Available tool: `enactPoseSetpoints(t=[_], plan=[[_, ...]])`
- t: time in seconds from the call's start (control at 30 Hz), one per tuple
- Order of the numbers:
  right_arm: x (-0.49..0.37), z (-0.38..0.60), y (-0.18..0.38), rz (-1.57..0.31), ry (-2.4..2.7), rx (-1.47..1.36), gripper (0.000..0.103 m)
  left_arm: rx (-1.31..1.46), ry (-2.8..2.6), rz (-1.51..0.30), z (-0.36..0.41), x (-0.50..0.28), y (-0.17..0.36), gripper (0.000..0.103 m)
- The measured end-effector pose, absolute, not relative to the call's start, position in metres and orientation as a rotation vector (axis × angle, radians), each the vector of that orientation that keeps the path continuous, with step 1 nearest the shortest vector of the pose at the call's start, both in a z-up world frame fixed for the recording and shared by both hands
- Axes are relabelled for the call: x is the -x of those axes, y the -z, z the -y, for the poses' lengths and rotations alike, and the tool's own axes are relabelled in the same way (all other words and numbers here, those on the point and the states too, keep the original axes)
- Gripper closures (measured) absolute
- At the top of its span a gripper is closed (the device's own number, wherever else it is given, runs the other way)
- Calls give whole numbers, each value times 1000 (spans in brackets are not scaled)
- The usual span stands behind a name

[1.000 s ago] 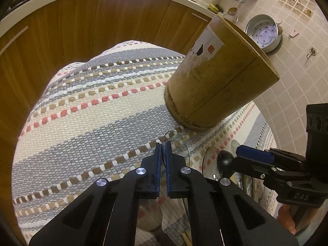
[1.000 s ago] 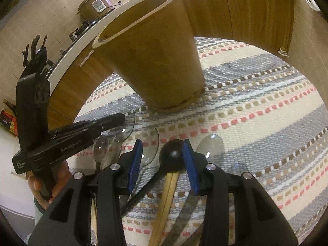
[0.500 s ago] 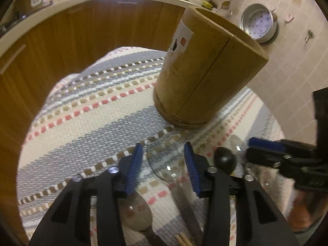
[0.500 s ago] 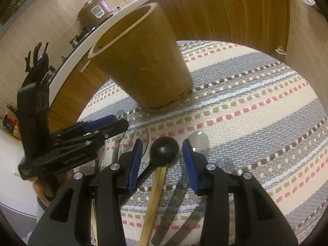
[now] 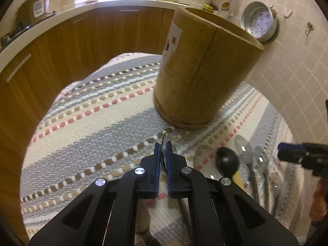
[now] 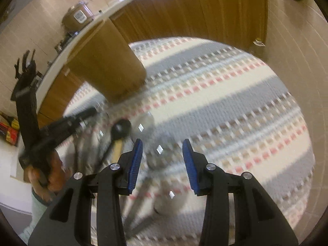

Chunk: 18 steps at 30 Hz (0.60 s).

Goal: Organize utensils

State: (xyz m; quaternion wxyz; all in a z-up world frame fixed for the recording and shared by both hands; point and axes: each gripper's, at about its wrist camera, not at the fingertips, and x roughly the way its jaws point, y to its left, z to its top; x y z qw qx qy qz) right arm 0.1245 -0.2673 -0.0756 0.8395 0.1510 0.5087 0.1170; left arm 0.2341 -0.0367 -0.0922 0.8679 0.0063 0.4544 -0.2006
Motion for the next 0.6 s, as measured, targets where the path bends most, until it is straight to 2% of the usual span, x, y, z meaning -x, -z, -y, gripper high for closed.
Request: enactPoseSetpoints(t=[0.4,0.6], plan=[[-59,279,85,-1125,-260,-518,66,70,528,-946,13,-214,81,101],[-71,276,100,-1161,-229,-595,66,69,536,-939,17,-209,81,101]])
